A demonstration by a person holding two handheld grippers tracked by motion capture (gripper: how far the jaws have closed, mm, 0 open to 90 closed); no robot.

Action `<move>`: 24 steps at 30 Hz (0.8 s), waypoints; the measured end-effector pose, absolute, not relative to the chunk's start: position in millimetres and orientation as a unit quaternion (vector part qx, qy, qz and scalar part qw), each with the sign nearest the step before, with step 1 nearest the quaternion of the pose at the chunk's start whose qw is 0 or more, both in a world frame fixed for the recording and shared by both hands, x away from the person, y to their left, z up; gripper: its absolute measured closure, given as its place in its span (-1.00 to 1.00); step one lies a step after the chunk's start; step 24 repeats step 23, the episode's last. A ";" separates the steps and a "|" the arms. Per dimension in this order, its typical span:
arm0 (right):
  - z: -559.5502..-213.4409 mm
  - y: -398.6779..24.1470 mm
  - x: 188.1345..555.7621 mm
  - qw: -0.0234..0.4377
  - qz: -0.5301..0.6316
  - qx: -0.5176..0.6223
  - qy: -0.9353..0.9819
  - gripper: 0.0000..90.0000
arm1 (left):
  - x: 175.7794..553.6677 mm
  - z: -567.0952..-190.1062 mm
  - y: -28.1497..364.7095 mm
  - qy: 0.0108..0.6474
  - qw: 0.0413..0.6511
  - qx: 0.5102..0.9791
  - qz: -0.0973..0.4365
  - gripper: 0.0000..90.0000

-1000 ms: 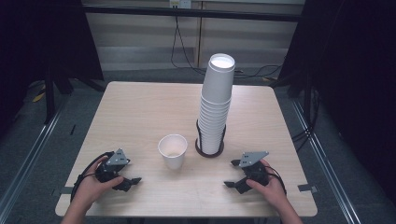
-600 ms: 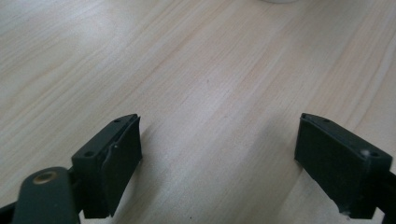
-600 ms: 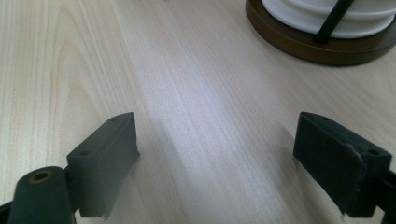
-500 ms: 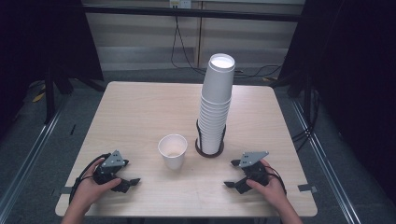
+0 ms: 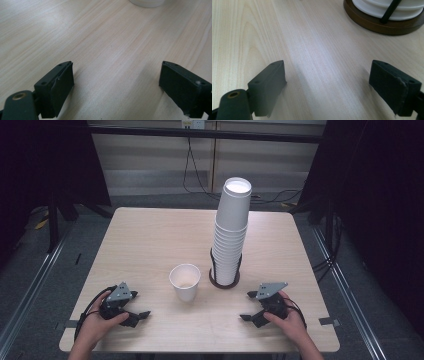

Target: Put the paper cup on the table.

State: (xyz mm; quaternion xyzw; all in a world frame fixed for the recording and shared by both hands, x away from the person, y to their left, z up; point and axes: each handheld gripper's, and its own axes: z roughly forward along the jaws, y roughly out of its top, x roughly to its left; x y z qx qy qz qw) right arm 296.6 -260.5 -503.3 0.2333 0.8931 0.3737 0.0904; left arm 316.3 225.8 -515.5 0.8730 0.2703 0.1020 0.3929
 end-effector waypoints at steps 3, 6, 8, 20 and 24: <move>-503.2 -260.5 296.6 0.091 0.374 0.233 0.893 -0.71 | 316.2 -515.6 225.7 0.271 0.393 0.873 0.103 -0.73; -503.3 -260.5 296.6 0.091 0.374 0.233 0.893 -0.71 | 316.0 -515.7 225.6 0.273 0.394 0.872 0.104 -0.73; -503.3 -260.5 296.6 0.091 0.374 0.233 0.893 -0.71 | 316.0 -515.7 225.6 0.273 0.394 0.871 0.104 -0.71; -503.3 -260.5 296.5 0.092 0.373 0.233 0.893 -0.71 | 315.0 -515.7 225.6 0.281 0.396 0.868 0.106 -0.67; -503.2 -260.4 296.3 0.092 0.374 0.233 0.893 -0.71 | 314.8 -515.6 225.7 0.282 0.396 0.868 0.107 -0.67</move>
